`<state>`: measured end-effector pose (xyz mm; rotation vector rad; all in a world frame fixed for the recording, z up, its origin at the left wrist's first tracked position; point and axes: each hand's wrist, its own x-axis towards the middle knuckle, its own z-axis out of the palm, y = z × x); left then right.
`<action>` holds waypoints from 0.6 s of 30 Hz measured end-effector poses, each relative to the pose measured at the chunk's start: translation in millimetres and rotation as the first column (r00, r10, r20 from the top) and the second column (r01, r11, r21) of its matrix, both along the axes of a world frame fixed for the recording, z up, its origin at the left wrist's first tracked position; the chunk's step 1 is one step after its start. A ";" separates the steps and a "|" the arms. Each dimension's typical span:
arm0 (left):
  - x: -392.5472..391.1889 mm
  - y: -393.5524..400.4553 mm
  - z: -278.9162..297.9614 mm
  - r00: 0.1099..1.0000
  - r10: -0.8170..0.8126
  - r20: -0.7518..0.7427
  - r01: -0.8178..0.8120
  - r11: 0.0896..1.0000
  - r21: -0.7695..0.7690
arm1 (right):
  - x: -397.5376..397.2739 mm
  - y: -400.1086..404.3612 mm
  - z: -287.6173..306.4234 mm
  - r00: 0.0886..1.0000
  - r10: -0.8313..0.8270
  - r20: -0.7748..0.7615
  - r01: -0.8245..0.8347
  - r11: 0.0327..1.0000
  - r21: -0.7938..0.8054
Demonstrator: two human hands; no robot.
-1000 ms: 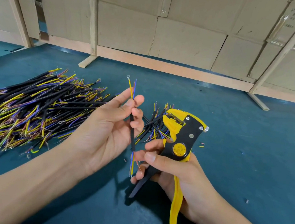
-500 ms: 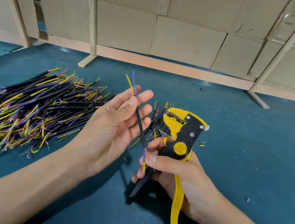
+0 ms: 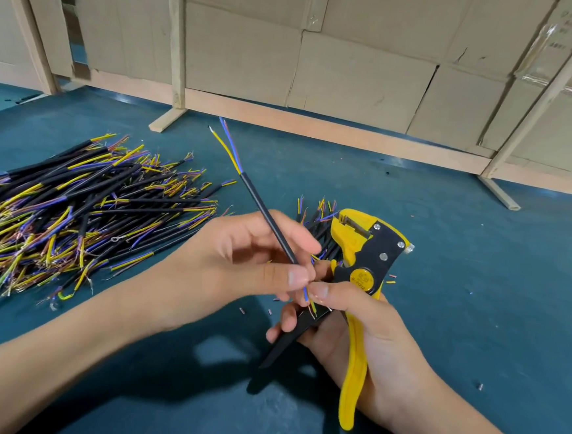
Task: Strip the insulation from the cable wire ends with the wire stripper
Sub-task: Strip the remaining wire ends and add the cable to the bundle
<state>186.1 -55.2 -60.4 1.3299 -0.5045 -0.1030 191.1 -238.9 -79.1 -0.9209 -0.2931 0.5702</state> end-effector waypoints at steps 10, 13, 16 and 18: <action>3.5 -4.6 -4.8 0.988 0.153 0.008 -0.153 0.988 0.005 | 2.3 -3.2 1.7 0.998 0.030 -0.060 -0.030 1.000 -0.004; 9.1 -2.4 -4.5 0.960 0.279 0.031 -0.278 0.960 -0.035 | 3.5 -5.8 2.2 0.995 0.067 -0.075 -0.065 0.997 0.031; 12.2 -0.6 -1.9 0.929 0.360 0.085 -0.355 0.932 -0.068 | 2.9 -6.4 1.0 0.990 0.138 0.002 -0.138 0.990 -0.013; 11.9 -0.5 0.6 0.911 0.388 0.137 -0.384 0.922 -0.052 | 1.6 -6.2 -0.1 0.982 0.180 0.065 -0.177 0.983 -0.046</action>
